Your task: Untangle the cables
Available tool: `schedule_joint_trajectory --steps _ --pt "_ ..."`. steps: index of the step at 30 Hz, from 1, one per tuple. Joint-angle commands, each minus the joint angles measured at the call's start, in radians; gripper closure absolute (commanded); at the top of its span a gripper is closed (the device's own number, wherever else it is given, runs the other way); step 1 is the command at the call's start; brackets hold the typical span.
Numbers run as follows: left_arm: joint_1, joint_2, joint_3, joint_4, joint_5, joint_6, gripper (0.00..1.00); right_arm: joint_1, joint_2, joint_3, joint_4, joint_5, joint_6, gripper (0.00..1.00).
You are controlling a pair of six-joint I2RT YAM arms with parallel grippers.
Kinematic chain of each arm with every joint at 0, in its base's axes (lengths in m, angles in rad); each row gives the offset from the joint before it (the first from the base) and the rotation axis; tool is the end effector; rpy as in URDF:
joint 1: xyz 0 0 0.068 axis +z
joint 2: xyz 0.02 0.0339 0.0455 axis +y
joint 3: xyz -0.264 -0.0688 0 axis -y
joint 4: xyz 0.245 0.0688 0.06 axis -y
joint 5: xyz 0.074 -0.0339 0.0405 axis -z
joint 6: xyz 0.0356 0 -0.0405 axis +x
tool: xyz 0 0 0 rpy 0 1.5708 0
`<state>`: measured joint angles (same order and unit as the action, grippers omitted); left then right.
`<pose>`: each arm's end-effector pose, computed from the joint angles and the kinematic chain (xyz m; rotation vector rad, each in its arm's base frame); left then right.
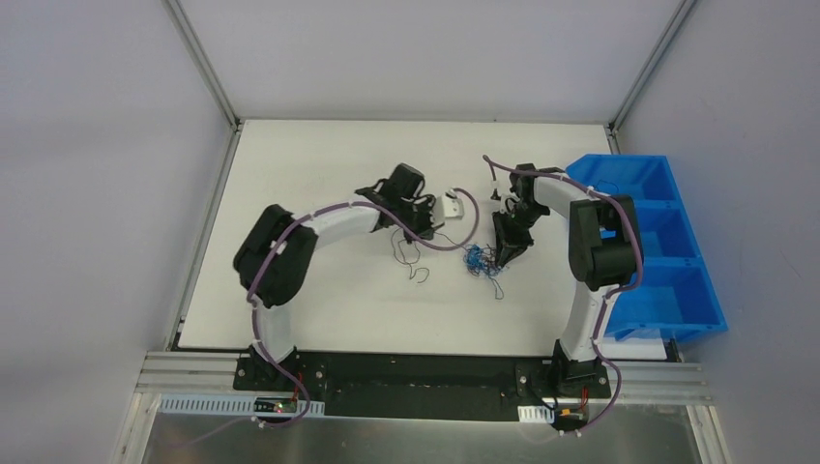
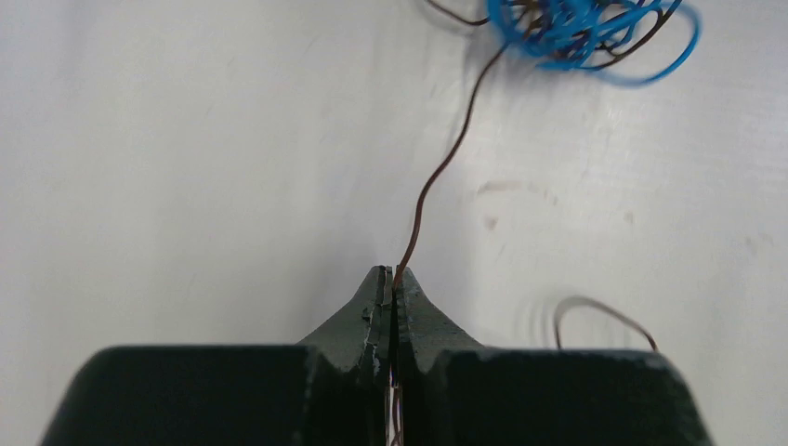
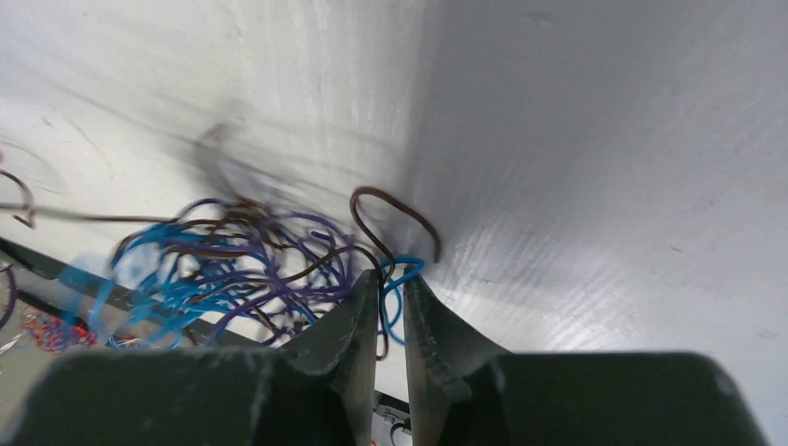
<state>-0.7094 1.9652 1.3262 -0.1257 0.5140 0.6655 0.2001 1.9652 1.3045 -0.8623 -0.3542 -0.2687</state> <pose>0.3146 -0.2931 0.1866 1.6429 1.5987 -0.6199 0.3473 0.0830 0.1470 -0.7175 2.9487 0.5403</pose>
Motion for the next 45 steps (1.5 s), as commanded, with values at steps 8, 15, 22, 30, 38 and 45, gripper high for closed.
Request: schedule_joint_trajectory --steps 8,15,22,30,38,45 --pt "0.295 -0.438 -0.179 -0.162 0.092 -0.041 1.0 0.013 0.052 0.009 -0.059 0.276 -0.027 0.8" --pt "0.39 -0.535 -0.188 -0.25 0.12 -0.034 1.0 0.007 0.027 -0.002 -0.077 0.295 -0.071 0.82" --pt "0.553 -0.605 -0.187 -0.317 0.13 -0.036 1.0 -0.016 0.009 -0.027 -0.096 0.32 -0.09 0.82" --pt "0.703 -0.627 -0.192 -0.38 0.2 0.069 1.0 -0.027 -0.013 -0.054 -0.1 0.295 -0.092 0.81" --pt "0.578 -0.645 -0.099 -0.38 0.285 -0.137 1.0 -0.025 -0.158 -0.016 -0.108 -0.021 -0.111 0.61" --pt "0.462 -0.626 0.003 -0.374 0.357 -0.304 1.0 -0.036 -0.369 0.087 -0.06 -0.243 -0.133 0.27"
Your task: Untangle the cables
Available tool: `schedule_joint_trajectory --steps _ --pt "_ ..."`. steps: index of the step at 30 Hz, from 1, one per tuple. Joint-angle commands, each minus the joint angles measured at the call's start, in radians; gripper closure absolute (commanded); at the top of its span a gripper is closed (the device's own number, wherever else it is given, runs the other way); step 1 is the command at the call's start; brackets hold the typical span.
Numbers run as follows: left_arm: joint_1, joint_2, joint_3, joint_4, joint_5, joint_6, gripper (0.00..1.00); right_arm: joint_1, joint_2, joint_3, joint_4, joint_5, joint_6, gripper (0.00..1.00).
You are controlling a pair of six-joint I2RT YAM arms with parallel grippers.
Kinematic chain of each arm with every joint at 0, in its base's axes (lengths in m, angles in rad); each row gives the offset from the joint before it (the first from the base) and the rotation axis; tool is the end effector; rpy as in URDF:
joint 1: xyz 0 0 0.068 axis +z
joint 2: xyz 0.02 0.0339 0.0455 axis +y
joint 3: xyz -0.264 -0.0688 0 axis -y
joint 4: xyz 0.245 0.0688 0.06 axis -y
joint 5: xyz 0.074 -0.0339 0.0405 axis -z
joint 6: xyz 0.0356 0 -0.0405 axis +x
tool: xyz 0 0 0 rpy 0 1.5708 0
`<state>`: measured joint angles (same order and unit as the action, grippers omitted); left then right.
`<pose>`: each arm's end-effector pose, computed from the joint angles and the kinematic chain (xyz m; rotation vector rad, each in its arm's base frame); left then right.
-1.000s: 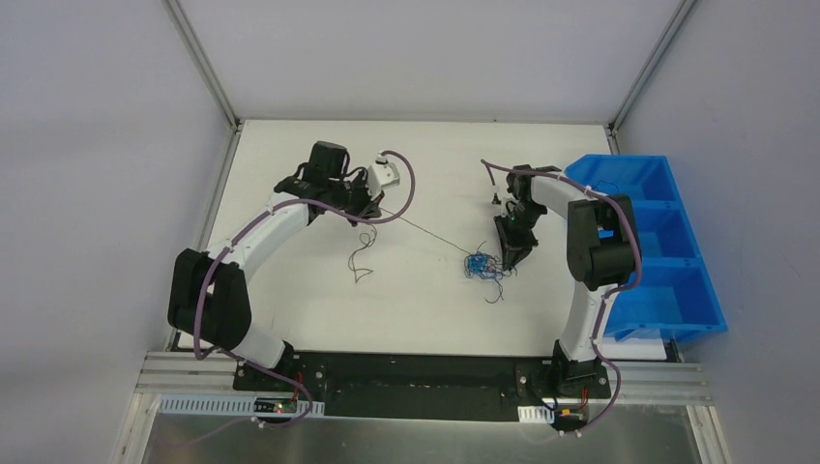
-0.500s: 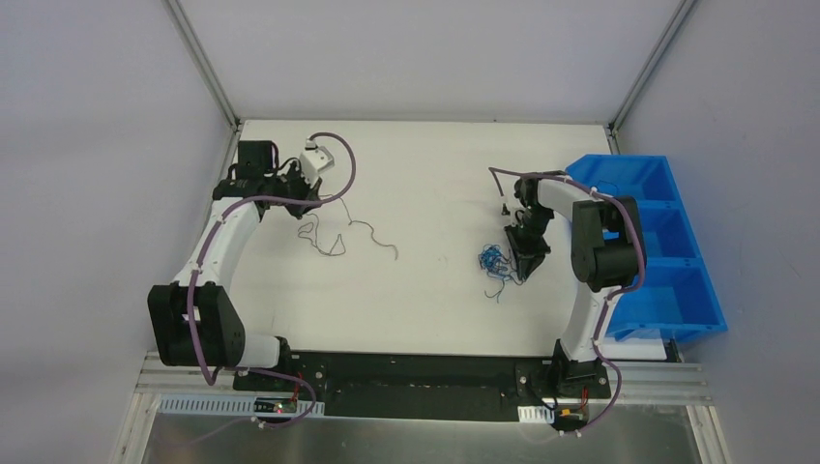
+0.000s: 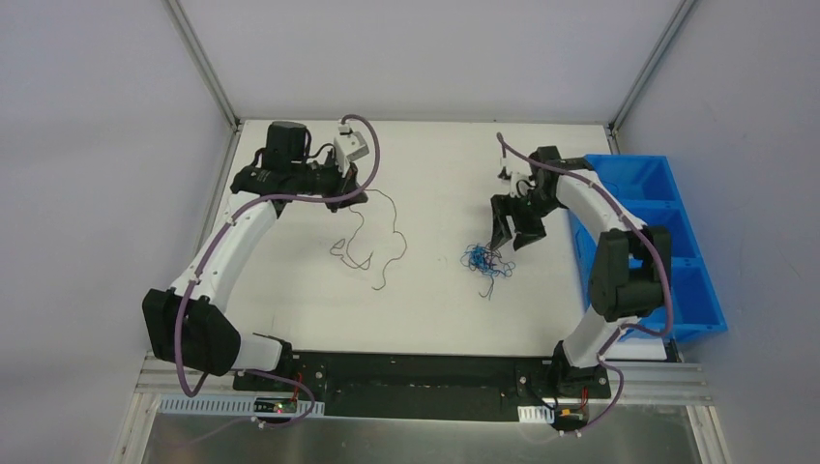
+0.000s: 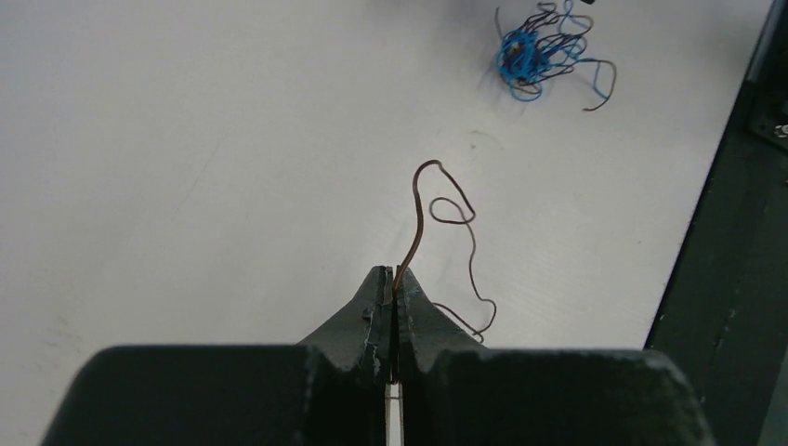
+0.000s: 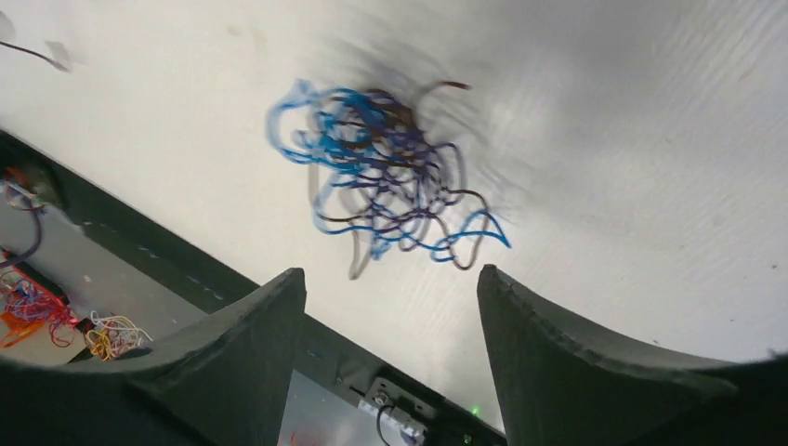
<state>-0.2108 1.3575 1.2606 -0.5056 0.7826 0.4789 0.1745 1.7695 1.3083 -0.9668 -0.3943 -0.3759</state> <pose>0.2837 -0.0864 0.3513 1.0865 1.7387 -0.6784 0.3260 0.0714 0.2112 -0.8307 2.7889 0.5573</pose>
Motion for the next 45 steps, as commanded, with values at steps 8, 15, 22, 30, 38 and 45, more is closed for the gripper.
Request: schedule_joint_trajectory --steps 8,15,22,30,38,45 --pt "-0.027 0.054 -0.001 0.005 0.0 -0.216 0.95 0.099 -0.295 0.073 0.233 -0.269 0.038 0.01" --pt "0.086 0.002 -0.226 -0.017 0.049 -0.2 0.56 0.28 -0.214 0.092 0.242 -0.158 -0.023 0.01" --pt "0.304 -0.021 -0.239 -0.031 0.043 -0.317 0.4 0.507 -0.071 0.133 0.336 -0.052 -0.102 0.01" --pt "0.424 -0.062 -0.293 -0.033 -0.013 -0.426 0.31 0.676 0.111 0.234 0.382 -0.019 -0.109 0.01" --pt "0.435 -0.112 -0.333 -0.033 -0.017 -0.436 0.31 0.723 0.262 0.255 0.507 0.068 -0.086 0.03" --pt "0.434 -0.115 -0.33 -0.033 -0.026 -0.429 0.32 0.742 0.432 0.426 0.521 0.177 -0.074 0.06"
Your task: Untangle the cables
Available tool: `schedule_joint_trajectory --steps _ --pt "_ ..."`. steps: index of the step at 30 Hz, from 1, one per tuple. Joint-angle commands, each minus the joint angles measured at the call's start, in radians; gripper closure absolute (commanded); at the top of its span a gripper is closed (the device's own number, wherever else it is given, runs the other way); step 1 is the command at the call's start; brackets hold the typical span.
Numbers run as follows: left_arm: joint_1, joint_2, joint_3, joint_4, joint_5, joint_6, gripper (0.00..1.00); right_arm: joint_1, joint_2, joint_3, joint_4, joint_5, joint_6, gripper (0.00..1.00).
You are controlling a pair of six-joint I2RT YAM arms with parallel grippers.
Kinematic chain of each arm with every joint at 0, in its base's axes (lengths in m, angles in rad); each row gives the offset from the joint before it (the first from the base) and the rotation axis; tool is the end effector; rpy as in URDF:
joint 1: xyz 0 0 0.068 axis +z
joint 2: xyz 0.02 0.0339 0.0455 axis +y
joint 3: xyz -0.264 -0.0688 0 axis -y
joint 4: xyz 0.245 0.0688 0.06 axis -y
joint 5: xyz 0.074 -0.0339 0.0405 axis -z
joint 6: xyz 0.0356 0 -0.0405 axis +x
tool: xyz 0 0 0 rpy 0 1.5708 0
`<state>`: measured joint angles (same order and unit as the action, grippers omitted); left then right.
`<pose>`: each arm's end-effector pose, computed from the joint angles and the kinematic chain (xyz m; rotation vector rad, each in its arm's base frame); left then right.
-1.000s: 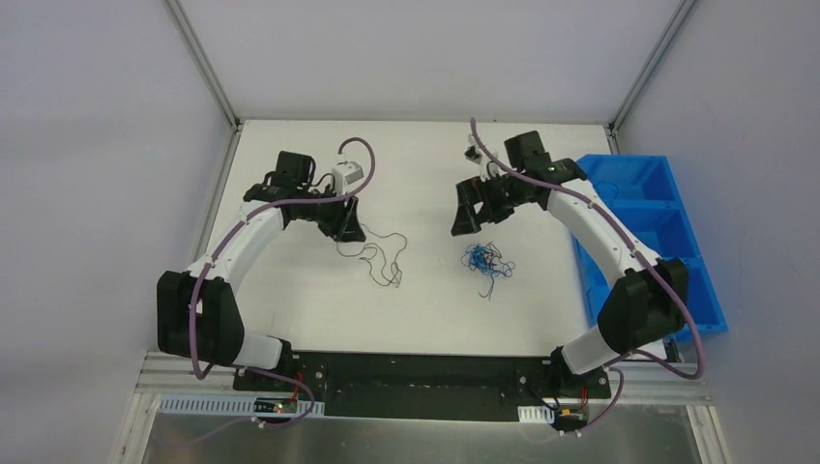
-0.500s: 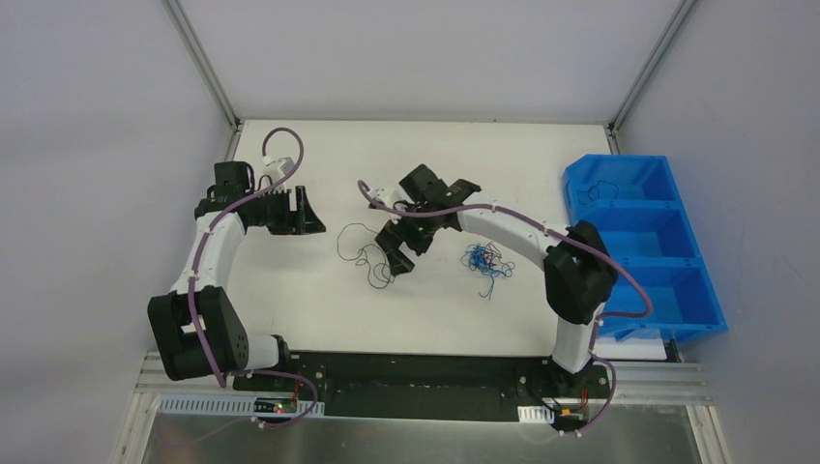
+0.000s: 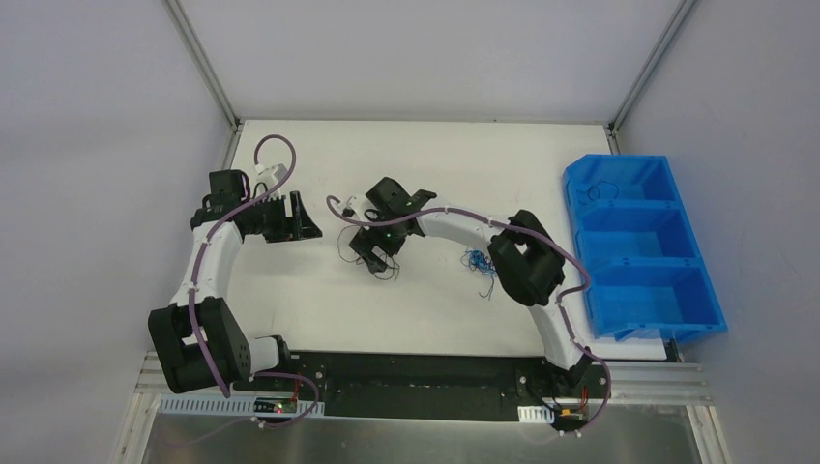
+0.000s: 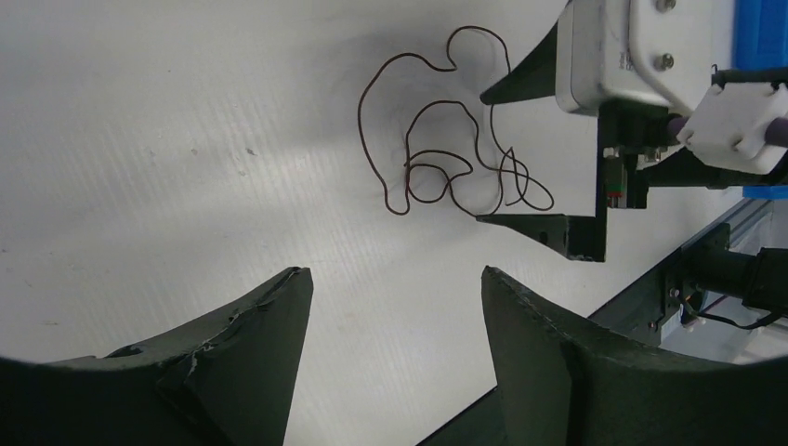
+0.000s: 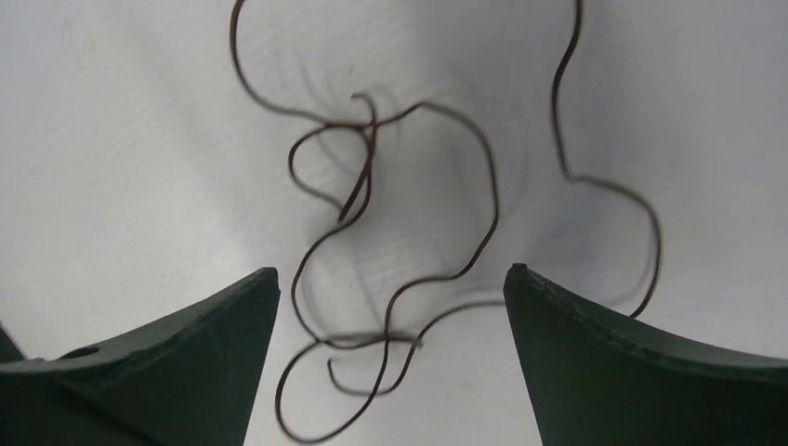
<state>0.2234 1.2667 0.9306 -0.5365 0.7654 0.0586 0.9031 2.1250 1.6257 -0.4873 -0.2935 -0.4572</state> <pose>0.2552 0.0327 0.2649 0.1430 2.2629 -0.7794 0.2782 0.3694 0.1832 -1.7141 1.9364 0.5442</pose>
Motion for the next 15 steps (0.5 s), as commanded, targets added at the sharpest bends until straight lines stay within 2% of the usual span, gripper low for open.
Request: schedule_joint_trajectory --steps 1,5,9,15 --pt "0.0 -0.024 0.003 -0.001 -0.011 -0.007 0.32 0.016 0.094 0.128 0.049 0.088 0.014 0.06" --pt "0.0 -0.022 0.005 0.002 -0.019 -0.005 0.32 0.035 0.15 0.19 0.063 0.13 0.014 0.08" --pt "0.001 -0.022 0.0 0.006 -0.02 -0.008 0.33 0.064 0.183 0.216 0.077 0.266 -0.017 0.1" --pt "0.001 -0.029 -0.012 0.006 -0.014 -0.005 0.34 0.076 0.145 0.221 0.046 0.386 -0.027 0.09"
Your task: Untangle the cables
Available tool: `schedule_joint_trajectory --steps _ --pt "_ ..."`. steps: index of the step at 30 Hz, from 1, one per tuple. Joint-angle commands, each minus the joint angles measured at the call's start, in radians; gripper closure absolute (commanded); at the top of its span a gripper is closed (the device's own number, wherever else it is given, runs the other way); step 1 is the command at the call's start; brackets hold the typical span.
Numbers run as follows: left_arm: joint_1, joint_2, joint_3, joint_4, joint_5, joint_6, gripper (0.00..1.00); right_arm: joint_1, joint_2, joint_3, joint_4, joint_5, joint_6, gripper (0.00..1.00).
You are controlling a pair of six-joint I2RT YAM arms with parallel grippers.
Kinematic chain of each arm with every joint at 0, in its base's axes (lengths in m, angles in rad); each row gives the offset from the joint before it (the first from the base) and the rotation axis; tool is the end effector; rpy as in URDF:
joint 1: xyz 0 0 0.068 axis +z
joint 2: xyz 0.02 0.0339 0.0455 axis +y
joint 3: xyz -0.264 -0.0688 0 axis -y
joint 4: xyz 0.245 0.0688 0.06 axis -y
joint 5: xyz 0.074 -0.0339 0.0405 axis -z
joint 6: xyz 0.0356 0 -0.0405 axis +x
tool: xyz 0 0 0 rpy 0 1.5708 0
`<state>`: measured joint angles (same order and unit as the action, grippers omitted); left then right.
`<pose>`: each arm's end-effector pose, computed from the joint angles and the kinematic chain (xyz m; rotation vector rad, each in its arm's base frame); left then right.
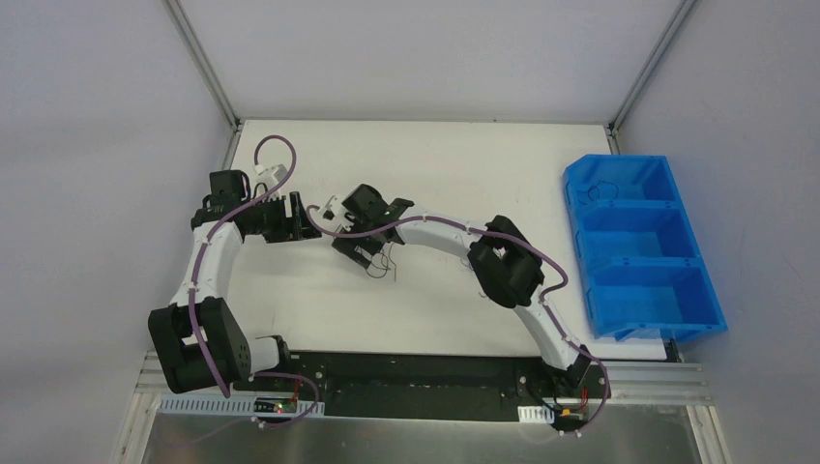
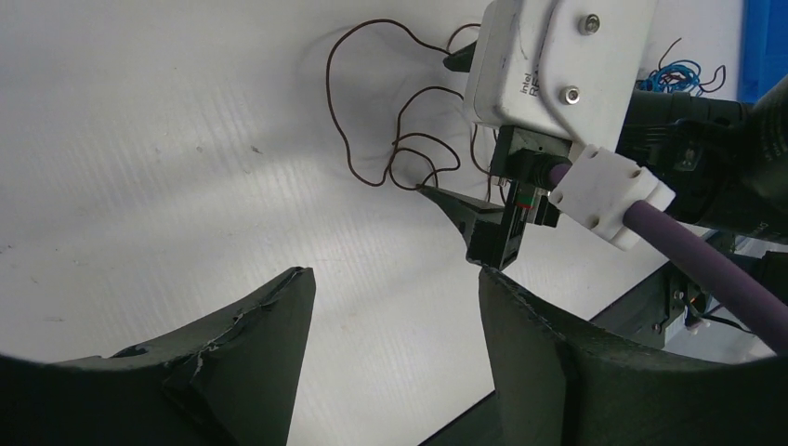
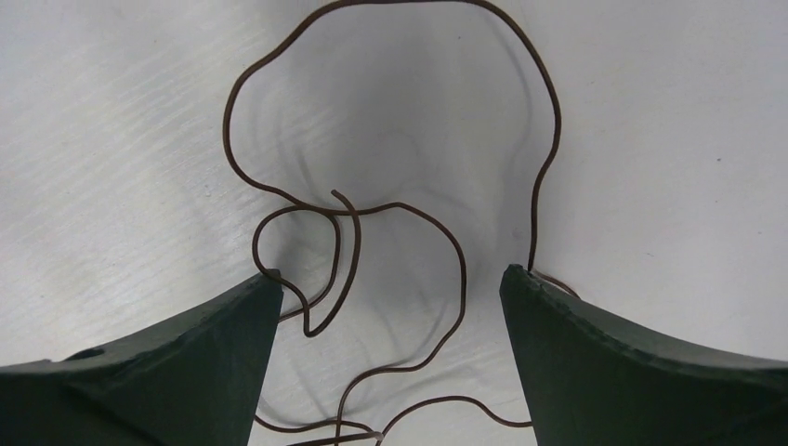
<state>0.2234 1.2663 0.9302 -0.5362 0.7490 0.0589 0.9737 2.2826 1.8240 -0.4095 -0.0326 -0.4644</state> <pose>0.2553 0.0331 0.2646 0.1361 2.2693 -0.7604 0.2855 0.4220 0.1751 -1.6290 1.8386 0.2656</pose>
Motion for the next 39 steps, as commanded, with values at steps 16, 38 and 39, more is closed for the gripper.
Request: schedule_joint_trajectory --steps 16,38,39 --pt "0.001 -0.01 -0.01 0.012 0.02 0.004 0.35 -0.026 -0.009 0.014 0.015 0.087 -0.107 0.01" --pt "0.0 0.007 0.016 0.015 0.019 0.02 0.35 -0.08 0.062 0.061 -0.247 -0.181 -0.152 1.0" --pt "0.001 0.01 0.018 0.017 0.026 0.021 0.35 -0.081 0.035 0.05 -0.244 -0.187 -0.148 1.0"
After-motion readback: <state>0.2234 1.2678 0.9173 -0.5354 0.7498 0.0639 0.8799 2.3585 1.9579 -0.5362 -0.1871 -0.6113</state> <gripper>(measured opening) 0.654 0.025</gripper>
